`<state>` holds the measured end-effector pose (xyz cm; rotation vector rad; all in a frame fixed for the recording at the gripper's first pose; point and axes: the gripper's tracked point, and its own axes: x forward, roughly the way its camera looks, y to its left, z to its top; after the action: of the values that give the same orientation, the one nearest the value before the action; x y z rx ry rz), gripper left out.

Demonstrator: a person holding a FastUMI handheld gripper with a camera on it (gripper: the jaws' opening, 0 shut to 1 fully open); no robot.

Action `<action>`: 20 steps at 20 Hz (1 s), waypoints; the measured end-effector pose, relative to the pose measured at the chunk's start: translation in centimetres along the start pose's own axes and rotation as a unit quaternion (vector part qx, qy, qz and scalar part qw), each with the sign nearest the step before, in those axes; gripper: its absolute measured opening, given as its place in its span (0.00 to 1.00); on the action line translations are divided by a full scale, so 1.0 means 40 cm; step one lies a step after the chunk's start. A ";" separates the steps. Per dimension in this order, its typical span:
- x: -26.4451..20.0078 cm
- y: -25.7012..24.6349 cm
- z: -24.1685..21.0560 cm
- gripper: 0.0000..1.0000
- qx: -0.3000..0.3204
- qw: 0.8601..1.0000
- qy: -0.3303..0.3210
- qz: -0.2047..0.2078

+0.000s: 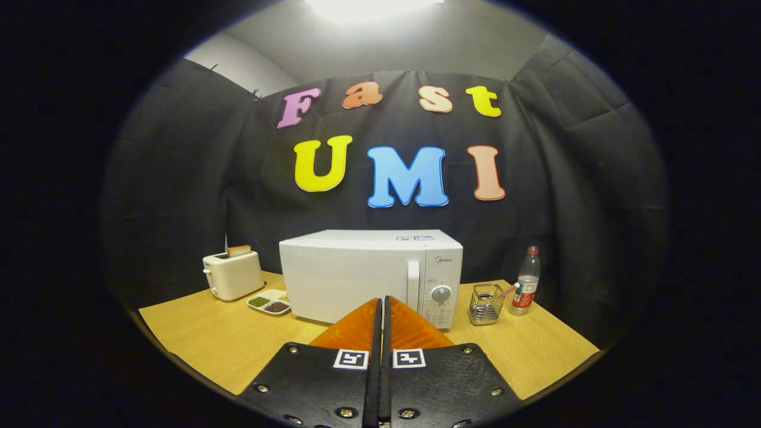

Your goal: Open the microwave, put the food inside, and close the microwave door.

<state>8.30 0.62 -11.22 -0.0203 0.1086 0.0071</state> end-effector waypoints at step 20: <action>-0.327 -0.011 0.089 0.51 0.018 0.999 -0.019 -0.047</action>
<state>-4.32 0.20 -6.23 0.0111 0.0688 -0.0891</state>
